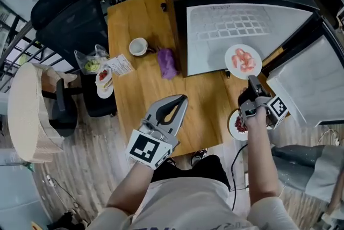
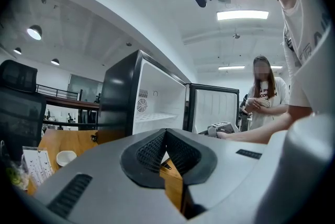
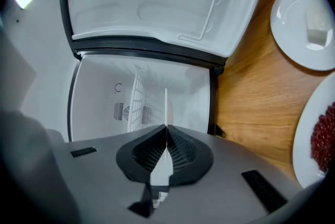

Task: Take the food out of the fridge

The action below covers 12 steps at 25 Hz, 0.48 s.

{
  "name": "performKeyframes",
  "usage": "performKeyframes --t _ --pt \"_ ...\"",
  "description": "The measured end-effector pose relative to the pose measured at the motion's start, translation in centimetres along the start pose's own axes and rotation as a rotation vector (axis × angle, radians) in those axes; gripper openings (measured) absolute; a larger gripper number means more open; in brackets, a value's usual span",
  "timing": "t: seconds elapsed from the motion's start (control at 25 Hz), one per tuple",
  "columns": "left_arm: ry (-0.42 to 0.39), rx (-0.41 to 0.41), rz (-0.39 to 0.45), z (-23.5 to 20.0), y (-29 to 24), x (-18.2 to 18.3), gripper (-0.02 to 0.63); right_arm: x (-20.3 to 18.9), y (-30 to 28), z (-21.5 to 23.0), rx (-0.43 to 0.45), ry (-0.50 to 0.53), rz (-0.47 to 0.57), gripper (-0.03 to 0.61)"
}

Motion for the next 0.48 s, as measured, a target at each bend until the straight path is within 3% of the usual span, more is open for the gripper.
performKeyframes --t 0.48 --pt "-0.038 0.065 0.016 -3.8 7.4 -0.8 0.008 -10.6 9.1 -3.6 0.095 0.017 -0.101 0.025"
Point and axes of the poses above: the fingertips, and each gripper's own axes: y backward along the fingers, z to its right, x out of its top, the point moved 2 cm from there along y, backward along the fingers, and after that the axes turned 14 degrees about y, right-handed, at the moved point
